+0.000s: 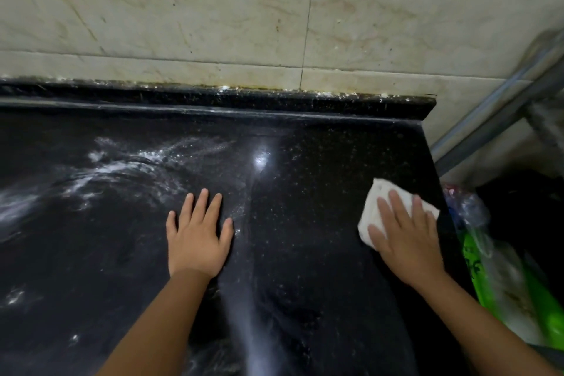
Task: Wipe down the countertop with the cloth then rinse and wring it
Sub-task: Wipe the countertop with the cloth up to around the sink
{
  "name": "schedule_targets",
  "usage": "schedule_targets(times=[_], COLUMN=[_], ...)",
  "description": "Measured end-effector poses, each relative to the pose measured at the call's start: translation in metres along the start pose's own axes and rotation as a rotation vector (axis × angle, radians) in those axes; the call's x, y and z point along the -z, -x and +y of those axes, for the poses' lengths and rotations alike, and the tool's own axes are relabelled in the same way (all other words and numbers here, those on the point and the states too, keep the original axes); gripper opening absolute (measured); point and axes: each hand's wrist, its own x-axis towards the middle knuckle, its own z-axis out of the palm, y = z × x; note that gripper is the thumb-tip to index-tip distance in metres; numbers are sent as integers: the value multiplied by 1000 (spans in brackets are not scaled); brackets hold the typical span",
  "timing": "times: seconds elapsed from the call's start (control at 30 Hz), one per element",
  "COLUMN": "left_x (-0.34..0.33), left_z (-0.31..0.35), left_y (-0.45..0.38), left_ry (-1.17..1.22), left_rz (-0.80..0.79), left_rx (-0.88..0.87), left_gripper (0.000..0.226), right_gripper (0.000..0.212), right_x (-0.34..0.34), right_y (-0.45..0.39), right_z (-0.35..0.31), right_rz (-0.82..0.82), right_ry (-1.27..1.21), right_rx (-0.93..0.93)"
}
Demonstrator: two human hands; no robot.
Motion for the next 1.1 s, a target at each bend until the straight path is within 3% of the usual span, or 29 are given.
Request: schedule_targets(times=[0.03, 0.1, 0.2, 0.27, 0.4, 0.53, 0.63, 0.73, 0.8, 0.83, 0.97, 1.1], left_x=[0, -1, 1, 5, 19, 24, 27, 25, 24, 24, 24, 25], left_z=[-1, -2, -3, -10, -51, -101, -125, -133, -132, -132, -135, -135], left_y=[0, -1, 3, 5, 11, 22, 31, 34, 37, 37, 36, 38], left_ry=[-6, -3, 107, 164, 136, 90, 16, -12, -2, 8, 13, 5], left_rz=[0, 7, 74, 170, 175, 83, -12, -41, -51, -56, -35, -51], left_rx=[-3, -23, -41, -107, -120, -144, -184, -205, -216, -217, -222, -221], left_gripper=[61, 69, 69, 56, 53, 50, 49, 52, 52, 52, 51, 51], right_gripper=[79, 68, 59, 59, 64, 54, 55, 76, 68, 63, 87, 51], right_x=[2, 6, 10, 8, -9, -34, -27, -16, -9, -9, -19, -42], right_y=[-22, -60, -90, -85, -10, 109, 143, 115, 82, 66, 63, 143], right_z=[-18, -62, -134, -172, -192, -151, -116, -124, -156, -178, -272, -295], right_rz=[-17, -117, -202, -213, -76, -134, -130, -63, -150, -173, -177, -57], right_ry=[-24, -58, -69, -72, 72, 131, 113, 0, -57, -54, -88, -34], right_rx=[-78, -123, 26, 140, 413, 557, 410, -49, -331, -357, -30, 146])
